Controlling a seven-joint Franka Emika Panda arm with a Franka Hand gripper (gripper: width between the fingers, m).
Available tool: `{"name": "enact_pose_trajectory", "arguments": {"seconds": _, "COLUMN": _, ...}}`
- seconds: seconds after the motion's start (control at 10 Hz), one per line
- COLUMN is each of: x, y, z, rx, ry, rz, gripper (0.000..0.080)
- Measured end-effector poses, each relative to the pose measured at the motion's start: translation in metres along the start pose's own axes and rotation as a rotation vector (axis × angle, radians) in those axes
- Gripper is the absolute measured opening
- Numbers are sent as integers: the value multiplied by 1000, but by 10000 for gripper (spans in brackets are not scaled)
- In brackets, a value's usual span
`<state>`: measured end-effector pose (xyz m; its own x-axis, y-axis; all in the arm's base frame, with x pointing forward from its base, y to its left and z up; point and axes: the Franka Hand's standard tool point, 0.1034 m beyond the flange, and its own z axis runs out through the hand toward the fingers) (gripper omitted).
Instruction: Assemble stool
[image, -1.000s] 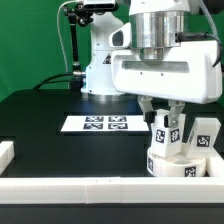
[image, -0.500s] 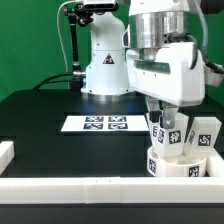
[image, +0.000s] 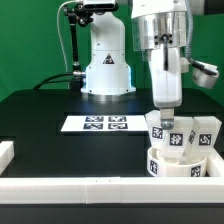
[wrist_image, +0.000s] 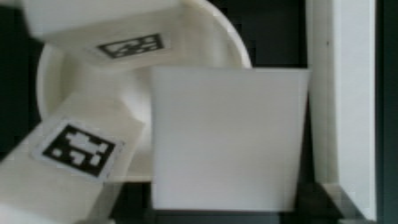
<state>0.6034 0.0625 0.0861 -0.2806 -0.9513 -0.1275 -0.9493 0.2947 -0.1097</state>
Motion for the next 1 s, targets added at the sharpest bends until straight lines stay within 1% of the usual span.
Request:
{"name": "enact_pose_trajectory", "arguments": {"seconds": 0.1, "x": -1, "y": 0, "z": 0, "rx": 11, "ry": -11, "rz": 68, "gripper": 333}}
{"name": "enact_pose_trajectory", "arguments": {"seconds": 0.2, "x": -2, "y": 0, "z": 0, "rx": 15, "ry": -21, "rz": 131, "gripper": 333}}
{"name": "enact_pose_trajectory", "arguments": {"seconds": 0.5, "x": -6, "y": 2, "z": 1, "rx": 7, "ry": -41, "rz": 349, "gripper": 333}}
{"name": "enact_pose_trajectory", "arguments": {"seconds": 0.7, "x": -10, "y": 4, "z": 2, "rx": 5, "ry": -66, "rz": 430, "gripper": 333}}
{"name": "enact_pose_trajectory", "arguments": {"seconds": 0.8, "x": -11, "y": 3, "z": 3, "rx": 17, "ry": -78, "rz": 457, "gripper": 333}}
{"name": "enact_pose_trajectory", "arguments": {"seconds": 1.0, "x": -11, "y": 3, "z": 3, "rx": 17, "ry": -86, "rz": 471, "gripper": 333}}
